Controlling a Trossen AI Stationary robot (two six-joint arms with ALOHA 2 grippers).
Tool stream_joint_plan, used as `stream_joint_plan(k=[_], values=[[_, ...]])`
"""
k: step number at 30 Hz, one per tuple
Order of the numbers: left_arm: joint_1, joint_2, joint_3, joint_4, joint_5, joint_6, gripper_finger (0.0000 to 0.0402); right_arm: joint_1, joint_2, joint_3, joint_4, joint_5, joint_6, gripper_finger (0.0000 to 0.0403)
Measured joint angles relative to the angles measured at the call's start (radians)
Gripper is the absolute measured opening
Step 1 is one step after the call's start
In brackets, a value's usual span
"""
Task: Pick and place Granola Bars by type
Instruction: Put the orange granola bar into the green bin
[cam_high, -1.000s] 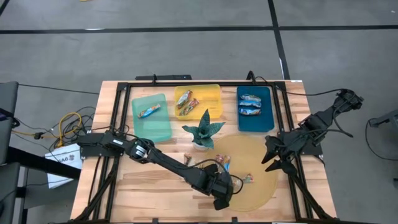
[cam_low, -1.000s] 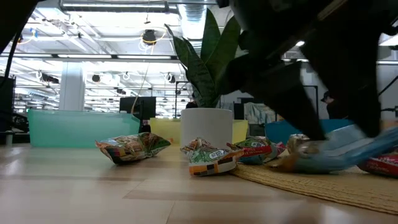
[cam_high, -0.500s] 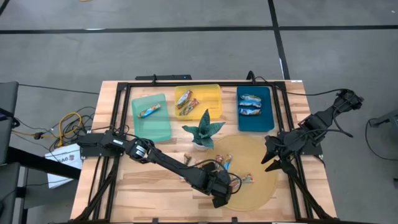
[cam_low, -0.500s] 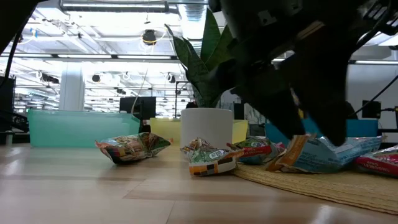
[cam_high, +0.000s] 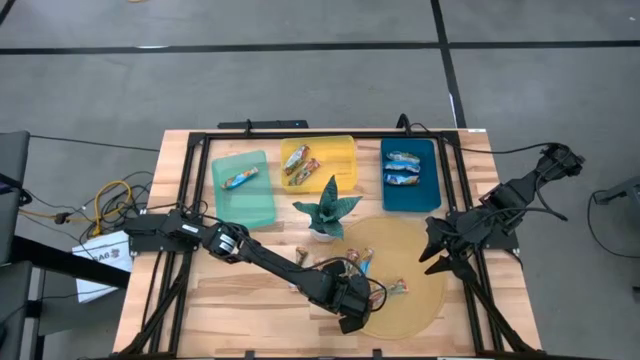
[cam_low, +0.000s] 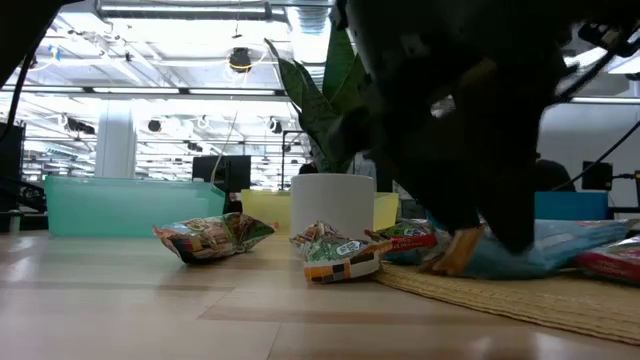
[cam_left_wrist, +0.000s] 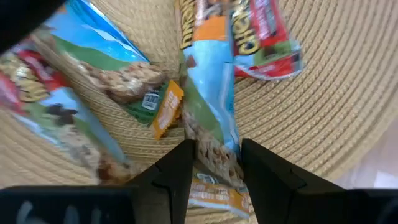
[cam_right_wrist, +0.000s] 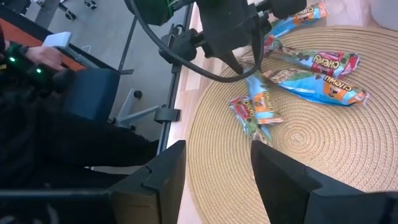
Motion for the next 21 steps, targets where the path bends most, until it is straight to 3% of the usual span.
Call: stream_joint_plan(k=[6,21], values=[[0.001,0.030,0.002,0.023,0.079,-0.062,0.0128,0.000,0.000,0.000,0.001,0.000,0.000,0.0170],[-0.001,0.038,0.022,0.019,0.052,-0.121,0.0121,0.000,0.000,0.000,0.006,0.000,0.000,0.0169]])
